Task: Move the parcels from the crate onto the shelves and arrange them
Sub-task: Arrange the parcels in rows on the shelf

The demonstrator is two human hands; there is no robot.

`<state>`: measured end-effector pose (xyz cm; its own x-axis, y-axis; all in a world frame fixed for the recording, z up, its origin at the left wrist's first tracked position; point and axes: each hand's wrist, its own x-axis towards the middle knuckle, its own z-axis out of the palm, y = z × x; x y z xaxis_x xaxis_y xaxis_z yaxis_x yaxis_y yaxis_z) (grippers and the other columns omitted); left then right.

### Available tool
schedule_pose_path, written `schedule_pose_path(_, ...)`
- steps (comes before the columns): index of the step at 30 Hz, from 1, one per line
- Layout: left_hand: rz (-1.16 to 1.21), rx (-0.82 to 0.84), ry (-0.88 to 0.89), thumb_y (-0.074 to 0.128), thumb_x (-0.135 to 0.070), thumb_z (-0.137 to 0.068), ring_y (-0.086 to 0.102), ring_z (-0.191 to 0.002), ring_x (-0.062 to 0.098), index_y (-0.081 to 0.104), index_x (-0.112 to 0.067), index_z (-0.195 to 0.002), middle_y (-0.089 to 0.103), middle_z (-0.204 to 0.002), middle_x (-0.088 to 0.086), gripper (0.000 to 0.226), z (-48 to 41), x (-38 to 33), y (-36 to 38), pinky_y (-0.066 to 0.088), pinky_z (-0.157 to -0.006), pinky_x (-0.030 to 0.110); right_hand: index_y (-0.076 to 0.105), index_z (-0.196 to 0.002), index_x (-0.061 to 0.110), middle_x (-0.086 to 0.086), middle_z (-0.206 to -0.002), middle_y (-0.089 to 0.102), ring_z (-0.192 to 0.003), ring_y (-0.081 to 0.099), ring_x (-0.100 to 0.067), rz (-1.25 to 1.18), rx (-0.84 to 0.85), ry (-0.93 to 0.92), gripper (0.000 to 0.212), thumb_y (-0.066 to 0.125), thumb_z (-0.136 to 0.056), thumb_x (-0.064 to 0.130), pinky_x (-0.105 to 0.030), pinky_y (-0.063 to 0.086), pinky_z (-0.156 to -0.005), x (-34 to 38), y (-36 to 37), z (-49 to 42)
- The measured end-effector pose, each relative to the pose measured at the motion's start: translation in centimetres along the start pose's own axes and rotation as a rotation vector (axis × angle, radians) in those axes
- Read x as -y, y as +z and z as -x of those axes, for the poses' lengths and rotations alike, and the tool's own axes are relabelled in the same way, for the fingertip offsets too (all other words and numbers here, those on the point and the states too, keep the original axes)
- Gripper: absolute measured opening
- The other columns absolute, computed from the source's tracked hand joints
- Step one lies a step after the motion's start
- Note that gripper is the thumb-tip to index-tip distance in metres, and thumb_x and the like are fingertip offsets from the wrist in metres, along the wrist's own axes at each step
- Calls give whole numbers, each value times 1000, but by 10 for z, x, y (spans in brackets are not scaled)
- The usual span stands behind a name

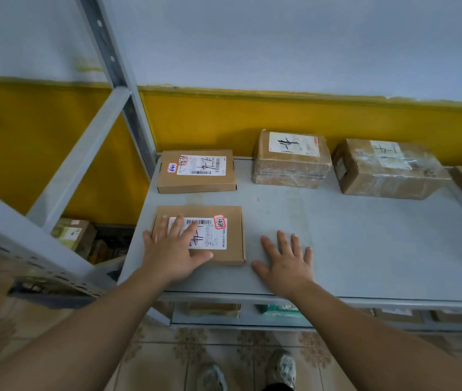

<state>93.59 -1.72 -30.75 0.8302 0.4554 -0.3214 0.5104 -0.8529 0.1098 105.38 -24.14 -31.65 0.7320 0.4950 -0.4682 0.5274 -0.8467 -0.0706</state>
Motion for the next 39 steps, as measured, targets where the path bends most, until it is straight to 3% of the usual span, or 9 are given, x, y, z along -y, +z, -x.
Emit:
schedule_pose_path(4,-27,32,-51,27,-88,-75,-22,-145,30,-11,-42,-151,-22,-160,-2,97,-6,-2,6,-5,-113,64,-10,-157,39,-2,-165,-21,-150,-23,-30,-4,2,8,72,20,-98,68,-55,-9,-121,-7,5,7)
schedule_pose_path(14,0,29,-79,32,-87,-75,-22,-146,28,-8,-39,-151,-21,-160,-2,98,0,17,10,-1,-113,63,-2,-155,42,-7,-165,-18,-149,-19,-40,45,53,-59,67,24,-99,67,-65,-6,-117,32,-2,0)
schedule_pose_path(24,-34,25,-59,25,-84,-79,-24,-145,29,-9,-40,-151,-23,-160,-2,92,7,22,9,-5,-112,65,-11,-157,36,-3,-164,-22,-150,-24,-28,20,1,-44,73,17,-98,68,-50,-12,-121,2,14,16)
schedule_pose_path(28,-17,69,-66,34,-82,-80,-13,-148,28,1,-37,-153,-10,-163,-1,92,7,19,-12,-2,-112,65,4,-158,33,-5,-167,-8,-153,-10,-31,0,32,-54,71,30,-99,63,-51,0,-122,5,-2,15)
schedule_pose_path(32,31,35,-77,39,-76,-85,5,-149,27,15,-34,-153,10,-162,-1,83,25,12,-36,6,-113,65,32,-152,21,-8,-158,29,-144,28,-28,-16,21,-98,65,35,-100,60,-44,29,-116,4,-34,19)
schedule_pose_path(35,73,-19,-77,44,-70,-87,20,-145,25,24,-35,-150,23,-158,-3,75,54,4,-51,18,-113,61,35,-152,19,-8,-156,36,-140,36,-29,-27,-19,-155,65,37,-100,59,-42,34,-113,-1,-55,29)
schedule_pose_path(39,168,-94,-104,52,-59,-90,26,-142,23,28,-29,-150,27,-157,-2,72,108,-14,-63,27,-114,46,31,-154,22,-7,-158,34,-140,38,-29,3,-87,-237,66,37,-100,59,-43,36,-112,-8,-76,50)
